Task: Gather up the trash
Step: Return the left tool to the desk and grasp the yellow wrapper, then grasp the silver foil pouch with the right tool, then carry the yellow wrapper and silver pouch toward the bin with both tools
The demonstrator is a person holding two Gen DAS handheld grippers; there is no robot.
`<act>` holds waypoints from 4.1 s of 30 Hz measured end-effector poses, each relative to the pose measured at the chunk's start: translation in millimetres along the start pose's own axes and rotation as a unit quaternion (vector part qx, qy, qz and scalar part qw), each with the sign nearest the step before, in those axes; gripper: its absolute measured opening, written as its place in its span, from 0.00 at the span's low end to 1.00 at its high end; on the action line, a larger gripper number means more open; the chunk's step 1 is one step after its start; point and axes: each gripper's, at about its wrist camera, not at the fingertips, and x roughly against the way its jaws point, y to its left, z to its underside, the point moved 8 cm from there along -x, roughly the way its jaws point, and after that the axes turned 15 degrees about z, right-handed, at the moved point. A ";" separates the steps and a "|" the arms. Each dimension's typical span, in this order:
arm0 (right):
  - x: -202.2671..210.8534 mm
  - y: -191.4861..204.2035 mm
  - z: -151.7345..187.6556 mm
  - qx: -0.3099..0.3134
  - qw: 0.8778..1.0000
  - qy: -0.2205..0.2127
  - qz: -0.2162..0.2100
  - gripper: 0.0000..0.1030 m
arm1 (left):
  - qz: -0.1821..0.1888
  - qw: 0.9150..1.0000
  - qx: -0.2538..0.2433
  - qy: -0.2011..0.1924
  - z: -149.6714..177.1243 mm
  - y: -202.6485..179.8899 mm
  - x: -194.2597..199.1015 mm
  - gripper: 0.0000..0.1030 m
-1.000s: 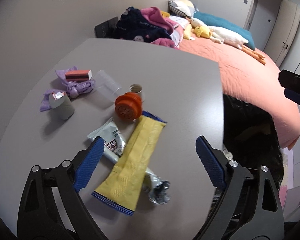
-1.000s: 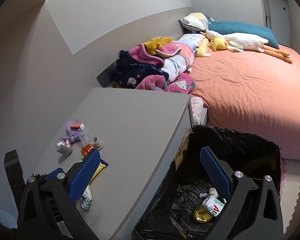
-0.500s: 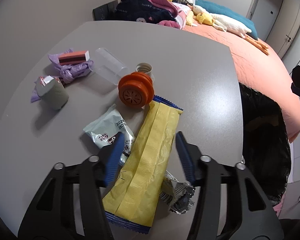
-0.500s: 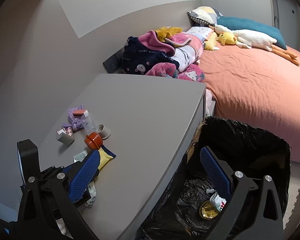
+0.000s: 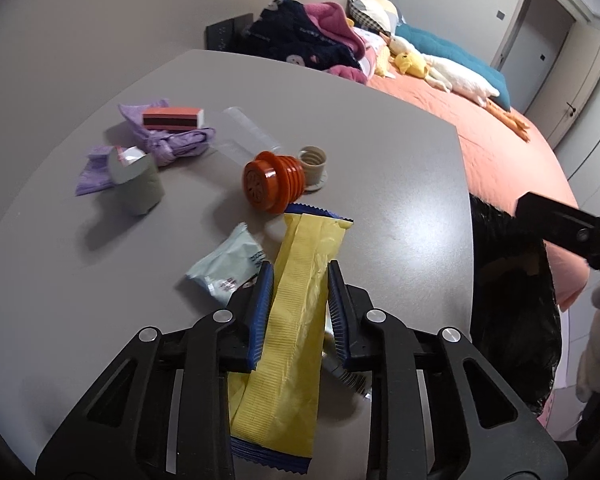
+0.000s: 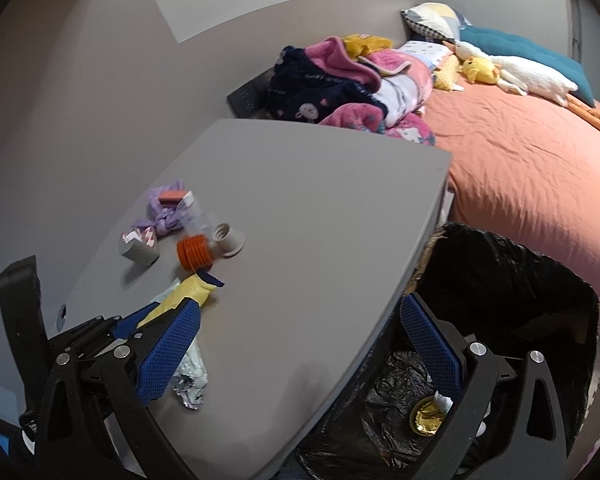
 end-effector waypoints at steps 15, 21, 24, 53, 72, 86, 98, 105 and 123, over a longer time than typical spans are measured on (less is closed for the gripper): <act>-19.1 80.7 21.2 0.089 0.994 0.033 -0.046 0.97 | -0.033 0.995 0.083 -0.034 28.5 53.4 49.5 0.25; -29.4 111.7 30.0 0.129 0.989 0.039 -0.053 0.97 | -0.041 0.993 0.103 -0.042 39.0 65.8 61.4 0.25; -36.7 123.3 34.0 0.149 0.987 0.041 -0.048 0.95 | -0.043 0.992 0.112 -0.047 44.1 72.4 68.4 0.25; -31.2 130.9 40.0 0.174 0.981 0.049 -0.074 0.23 | -0.029 0.991 0.114 -0.063 42.2 70.9 83.8 0.25; 29.6 40.9 5.3 0.094 0.994 -0.010 -0.063 0.23 | 0.019 0.997 0.032 -0.072 -3.9 -13.0 63.8 0.25; 49.7 -34.4 -9.4 0.037 0.998 -0.035 -0.037 0.23 | 0.066 0.996 -0.031 -0.055 -30.3 -82.5 31.2 0.25; 69.1 -96.7 -12.7 -0.009 0.998 -0.057 -0.004 0.23 | 0.109 0.989 -0.088 -0.038 -45.6 -141.7 4.5 0.25; 78.5 -132.2 -8.9 -0.040 0.997 -0.063 0.014 0.23 | 0.137 0.983 -0.118 -0.024 -45.7 -179.1 -9.0 0.25; 105.1 -229.4 -7.1 -0.171 0.973 -0.107 0.113 0.96 | 0.157 0.980 -0.116 0.044 -36.4 -225.7 -39.6 0.94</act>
